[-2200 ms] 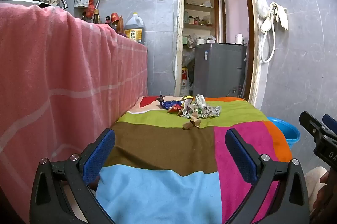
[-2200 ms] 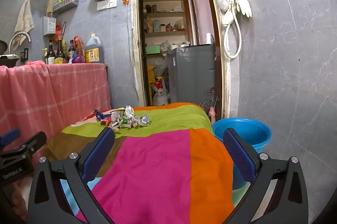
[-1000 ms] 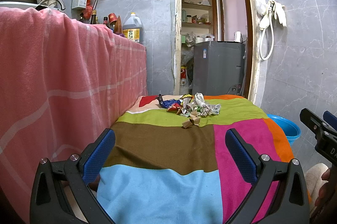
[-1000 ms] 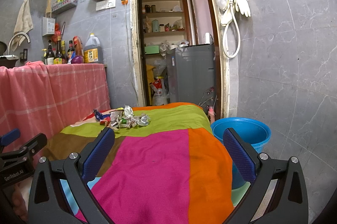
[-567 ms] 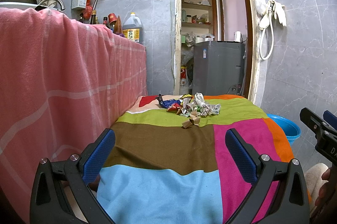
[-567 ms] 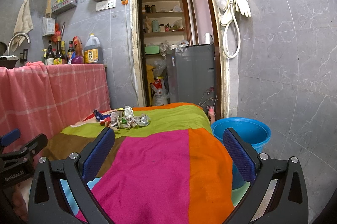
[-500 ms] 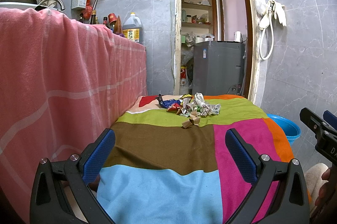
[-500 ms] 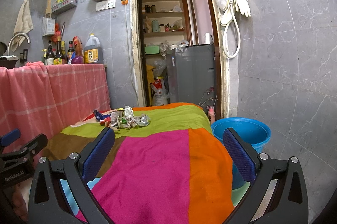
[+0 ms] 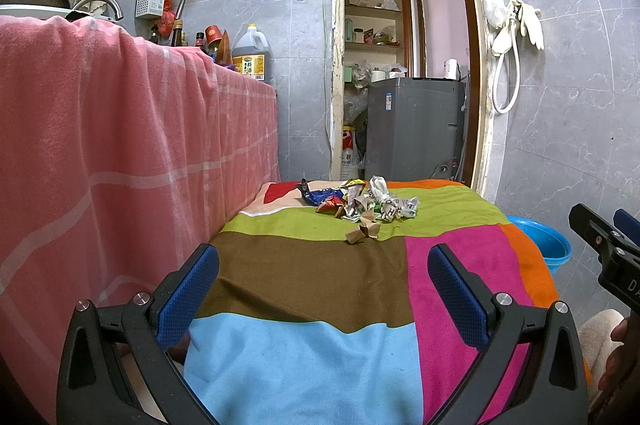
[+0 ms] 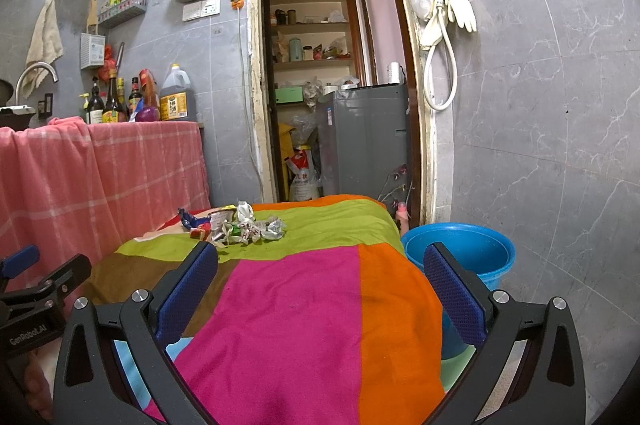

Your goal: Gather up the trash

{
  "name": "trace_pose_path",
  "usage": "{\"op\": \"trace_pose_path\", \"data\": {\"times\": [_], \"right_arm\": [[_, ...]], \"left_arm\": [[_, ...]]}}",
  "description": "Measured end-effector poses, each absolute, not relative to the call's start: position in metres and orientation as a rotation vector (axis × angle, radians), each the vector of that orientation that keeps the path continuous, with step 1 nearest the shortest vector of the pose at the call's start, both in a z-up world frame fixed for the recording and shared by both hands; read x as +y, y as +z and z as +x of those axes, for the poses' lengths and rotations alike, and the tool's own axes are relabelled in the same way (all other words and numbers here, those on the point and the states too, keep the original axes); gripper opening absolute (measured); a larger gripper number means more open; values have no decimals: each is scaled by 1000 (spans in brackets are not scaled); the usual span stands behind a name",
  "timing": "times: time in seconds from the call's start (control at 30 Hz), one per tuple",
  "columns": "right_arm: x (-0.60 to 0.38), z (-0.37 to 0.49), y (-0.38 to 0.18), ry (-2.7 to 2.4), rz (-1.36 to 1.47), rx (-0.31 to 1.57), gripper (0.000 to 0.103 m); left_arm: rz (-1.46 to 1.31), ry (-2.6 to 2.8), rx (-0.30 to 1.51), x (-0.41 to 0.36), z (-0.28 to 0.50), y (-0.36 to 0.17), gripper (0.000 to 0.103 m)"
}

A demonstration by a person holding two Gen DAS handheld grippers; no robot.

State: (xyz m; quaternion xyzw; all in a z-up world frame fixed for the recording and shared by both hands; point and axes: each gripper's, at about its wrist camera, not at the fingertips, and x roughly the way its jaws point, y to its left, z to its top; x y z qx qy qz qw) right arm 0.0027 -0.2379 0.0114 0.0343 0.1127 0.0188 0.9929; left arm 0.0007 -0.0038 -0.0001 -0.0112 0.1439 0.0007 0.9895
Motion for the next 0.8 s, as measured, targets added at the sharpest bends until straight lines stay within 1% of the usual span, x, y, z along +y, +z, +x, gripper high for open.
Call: {"op": "trace_pose_path", "data": {"times": [0.8], "right_arm": [[-237,2,12,39,69,227,103]], "left_arm": [[-23,0,292,-5,1,-1,102]]}}
